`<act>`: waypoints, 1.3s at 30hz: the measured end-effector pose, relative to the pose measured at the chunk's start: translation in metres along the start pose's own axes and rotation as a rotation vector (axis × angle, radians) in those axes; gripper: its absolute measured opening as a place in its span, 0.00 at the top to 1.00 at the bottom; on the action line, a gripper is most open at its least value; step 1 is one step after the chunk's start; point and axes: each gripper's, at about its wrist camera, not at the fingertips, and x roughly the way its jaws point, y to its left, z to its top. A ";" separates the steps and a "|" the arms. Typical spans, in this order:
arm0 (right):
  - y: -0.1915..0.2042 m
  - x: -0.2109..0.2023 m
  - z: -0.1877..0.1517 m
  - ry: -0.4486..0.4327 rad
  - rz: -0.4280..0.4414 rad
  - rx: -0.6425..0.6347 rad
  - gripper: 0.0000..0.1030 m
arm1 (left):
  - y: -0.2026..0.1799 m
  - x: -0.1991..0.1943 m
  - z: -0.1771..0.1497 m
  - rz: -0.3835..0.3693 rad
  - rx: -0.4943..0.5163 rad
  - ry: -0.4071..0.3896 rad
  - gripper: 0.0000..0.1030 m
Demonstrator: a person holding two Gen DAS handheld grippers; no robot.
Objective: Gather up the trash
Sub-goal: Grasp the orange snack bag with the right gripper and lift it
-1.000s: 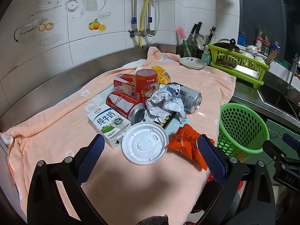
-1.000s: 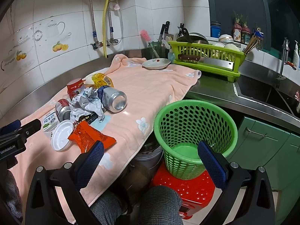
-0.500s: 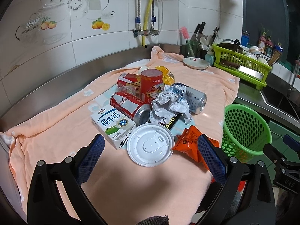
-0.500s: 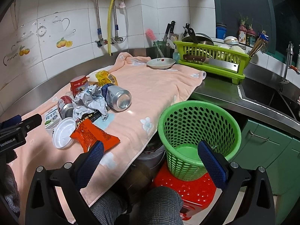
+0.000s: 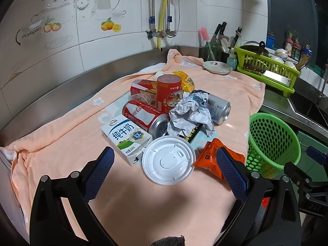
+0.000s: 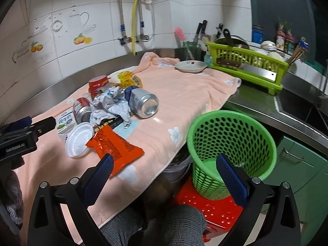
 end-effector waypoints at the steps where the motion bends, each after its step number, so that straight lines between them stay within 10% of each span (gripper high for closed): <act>1: 0.001 0.002 0.001 0.006 0.013 -0.005 0.06 | 0.002 0.001 0.001 0.002 -0.001 0.002 0.05; 26: 0.065 0.085 0.022 0.199 0.363 -0.365 0.09 | 0.057 0.015 0.011 -0.020 -0.028 0.033 0.14; 39: 0.077 0.120 0.014 0.275 0.399 -0.447 0.38 | 0.030 0.046 0.031 -0.076 0.077 0.068 0.24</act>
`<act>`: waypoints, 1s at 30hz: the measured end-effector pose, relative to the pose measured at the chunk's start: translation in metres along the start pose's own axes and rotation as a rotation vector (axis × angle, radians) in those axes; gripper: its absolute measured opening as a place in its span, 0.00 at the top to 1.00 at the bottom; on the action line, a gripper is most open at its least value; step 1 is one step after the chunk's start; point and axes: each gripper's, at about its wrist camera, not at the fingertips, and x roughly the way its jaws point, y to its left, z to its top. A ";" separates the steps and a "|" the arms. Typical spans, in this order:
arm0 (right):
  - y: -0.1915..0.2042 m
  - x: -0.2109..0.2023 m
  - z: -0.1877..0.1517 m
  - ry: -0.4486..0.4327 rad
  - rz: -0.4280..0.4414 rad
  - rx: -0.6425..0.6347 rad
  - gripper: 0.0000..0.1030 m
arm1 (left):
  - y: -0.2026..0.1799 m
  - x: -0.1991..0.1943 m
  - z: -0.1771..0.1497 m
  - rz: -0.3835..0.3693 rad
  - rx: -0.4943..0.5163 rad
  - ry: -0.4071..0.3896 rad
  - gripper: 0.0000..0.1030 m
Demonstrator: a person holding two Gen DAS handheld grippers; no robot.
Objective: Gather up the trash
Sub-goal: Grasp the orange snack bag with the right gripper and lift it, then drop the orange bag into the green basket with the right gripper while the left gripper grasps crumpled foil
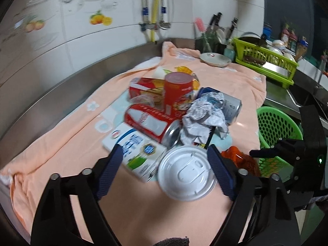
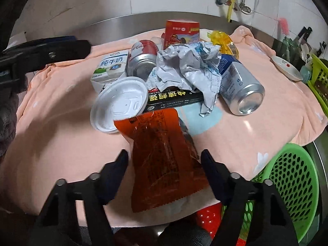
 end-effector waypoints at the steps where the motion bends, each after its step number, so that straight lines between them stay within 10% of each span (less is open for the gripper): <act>1: -0.002 0.000 0.000 -0.001 0.005 0.006 0.38 | -0.003 0.004 0.003 -0.014 0.010 0.003 0.25; 30: -0.053 -0.059 -0.018 -0.172 -0.006 0.234 0.51 | -0.055 0.119 0.051 -0.140 0.169 0.119 0.49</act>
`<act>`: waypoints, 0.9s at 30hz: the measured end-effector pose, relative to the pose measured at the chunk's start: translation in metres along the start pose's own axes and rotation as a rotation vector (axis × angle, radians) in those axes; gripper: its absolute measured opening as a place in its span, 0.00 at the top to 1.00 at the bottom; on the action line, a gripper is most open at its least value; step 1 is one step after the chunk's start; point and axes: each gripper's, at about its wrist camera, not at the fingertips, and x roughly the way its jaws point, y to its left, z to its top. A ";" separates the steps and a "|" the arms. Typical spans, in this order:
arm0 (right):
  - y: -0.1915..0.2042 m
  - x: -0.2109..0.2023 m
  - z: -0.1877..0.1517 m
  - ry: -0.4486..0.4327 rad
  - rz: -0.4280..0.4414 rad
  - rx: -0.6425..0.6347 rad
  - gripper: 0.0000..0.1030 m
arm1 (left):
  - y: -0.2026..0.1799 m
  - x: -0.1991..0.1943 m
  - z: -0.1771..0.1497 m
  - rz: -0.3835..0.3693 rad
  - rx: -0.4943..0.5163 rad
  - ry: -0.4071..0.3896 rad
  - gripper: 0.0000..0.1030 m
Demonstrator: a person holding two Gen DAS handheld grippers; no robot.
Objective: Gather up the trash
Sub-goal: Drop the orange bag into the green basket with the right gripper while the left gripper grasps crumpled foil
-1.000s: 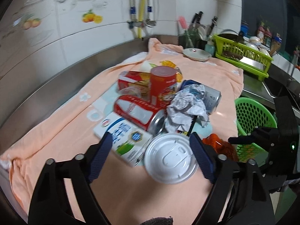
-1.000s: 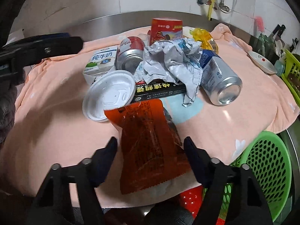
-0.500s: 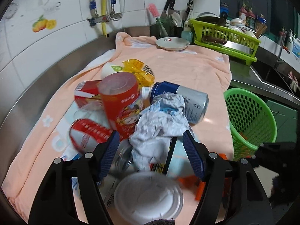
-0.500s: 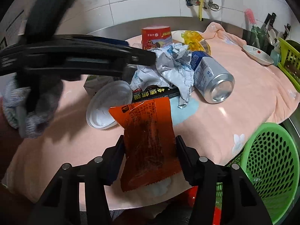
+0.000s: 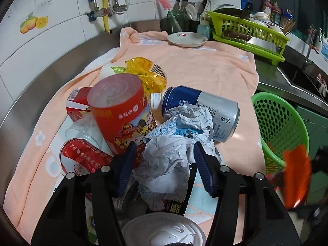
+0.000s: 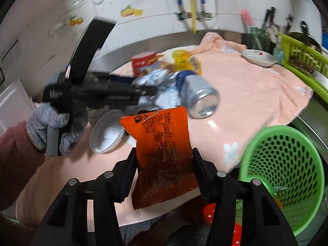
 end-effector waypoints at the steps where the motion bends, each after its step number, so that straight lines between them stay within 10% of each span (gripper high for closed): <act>1: -0.006 -0.005 -0.001 -0.011 -0.012 0.015 0.51 | 0.000 0.000 0.000 0.001 0.005 0.001 0.52; 20: -0.155 -0.030 -0.040 0.008 -0.353 0.299 0.50 | -0.001 -0.040 -0.006 -0.050 -0.046 -0.074 0.79; 27: -0.185 -0.023 -0.054 0.040 -0.384 0.368 0.34 | -0.016 -0.070 0.001 -0.094 -0.030 -0.135 0.80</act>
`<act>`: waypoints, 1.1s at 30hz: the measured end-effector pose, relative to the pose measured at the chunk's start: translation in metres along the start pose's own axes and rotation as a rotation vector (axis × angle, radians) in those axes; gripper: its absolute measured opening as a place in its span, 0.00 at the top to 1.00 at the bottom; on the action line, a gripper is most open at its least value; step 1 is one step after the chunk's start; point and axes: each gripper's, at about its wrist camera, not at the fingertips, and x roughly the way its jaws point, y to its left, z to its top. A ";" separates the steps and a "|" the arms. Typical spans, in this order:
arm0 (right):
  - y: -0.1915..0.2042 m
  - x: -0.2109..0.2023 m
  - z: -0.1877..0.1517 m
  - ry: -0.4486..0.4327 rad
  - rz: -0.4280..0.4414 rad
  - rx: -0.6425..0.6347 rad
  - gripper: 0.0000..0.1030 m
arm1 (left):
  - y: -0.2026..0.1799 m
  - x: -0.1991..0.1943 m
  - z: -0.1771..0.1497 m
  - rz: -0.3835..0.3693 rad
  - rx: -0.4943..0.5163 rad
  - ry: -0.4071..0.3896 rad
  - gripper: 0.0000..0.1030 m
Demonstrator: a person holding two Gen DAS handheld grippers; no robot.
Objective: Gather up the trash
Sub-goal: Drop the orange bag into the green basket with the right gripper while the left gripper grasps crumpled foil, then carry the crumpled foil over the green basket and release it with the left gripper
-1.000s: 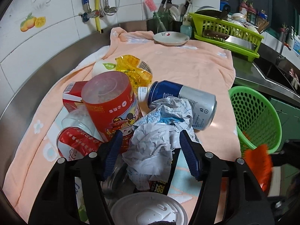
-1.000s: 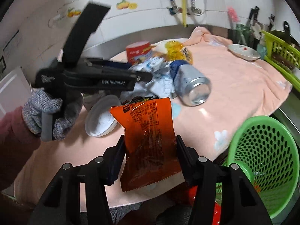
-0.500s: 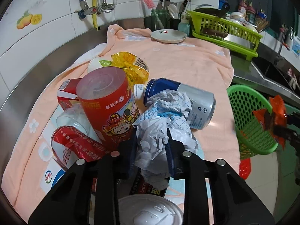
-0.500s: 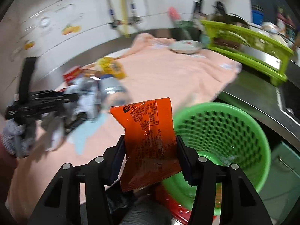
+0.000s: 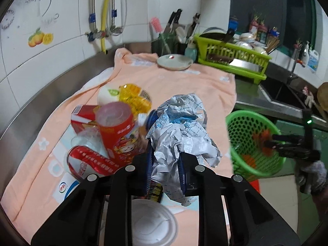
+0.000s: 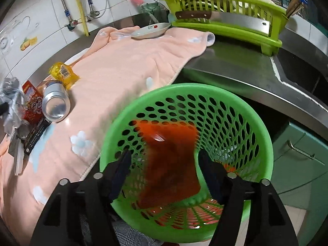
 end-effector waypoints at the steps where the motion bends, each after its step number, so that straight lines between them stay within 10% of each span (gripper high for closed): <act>1: -0.001 0.000 0.000 0.000 0.000 0.007 0.31 | -0.004 -0.002 0.002 -0.018 0.001 -0.003 0.80; 33: -0.060 -0.102 -0.014 -0.202 -0.093 0.053 0.15 | -0.209 0.135 0.025 -0.255 0.145 0.190 0.71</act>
